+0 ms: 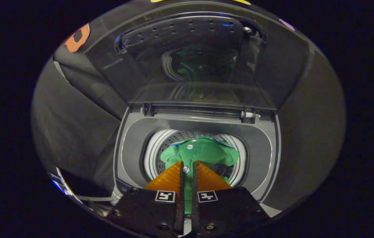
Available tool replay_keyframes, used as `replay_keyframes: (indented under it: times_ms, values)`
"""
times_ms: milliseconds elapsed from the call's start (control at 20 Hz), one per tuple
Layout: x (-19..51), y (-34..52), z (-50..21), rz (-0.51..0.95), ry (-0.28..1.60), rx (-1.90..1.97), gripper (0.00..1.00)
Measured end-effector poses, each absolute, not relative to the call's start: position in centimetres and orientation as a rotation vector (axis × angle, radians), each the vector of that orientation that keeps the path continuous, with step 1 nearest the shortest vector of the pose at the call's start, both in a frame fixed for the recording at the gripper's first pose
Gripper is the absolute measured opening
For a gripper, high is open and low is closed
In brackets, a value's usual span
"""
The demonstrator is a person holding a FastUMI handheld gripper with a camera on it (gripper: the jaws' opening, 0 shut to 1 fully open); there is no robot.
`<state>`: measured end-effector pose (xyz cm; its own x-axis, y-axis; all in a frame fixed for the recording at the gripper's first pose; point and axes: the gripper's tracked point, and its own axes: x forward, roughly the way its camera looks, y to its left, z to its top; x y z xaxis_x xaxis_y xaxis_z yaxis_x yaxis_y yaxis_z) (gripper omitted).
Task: Put the clothes into the washing machine and then close the washing machine lid.
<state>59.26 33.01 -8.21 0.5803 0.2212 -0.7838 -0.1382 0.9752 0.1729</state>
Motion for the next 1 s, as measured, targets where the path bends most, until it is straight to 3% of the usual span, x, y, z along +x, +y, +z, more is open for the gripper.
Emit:
replay_keyframes:
  times_ms: [100, 350, 700, 1000]
  values:
    - [59.6, 32.6, -7.8, 0.199, 0.897, 0.085, 0.2]
    - [59.1, 31.5, -8.0, 0.15, 0.876, 0.079, 0.94]
    - [57.7, 31.2, -8.1, 0.137, 0.864, 0.069, 0.92]
    - [57.4, 31.0, -4.7, 0.138, 0.729, 0.007, 0.92]
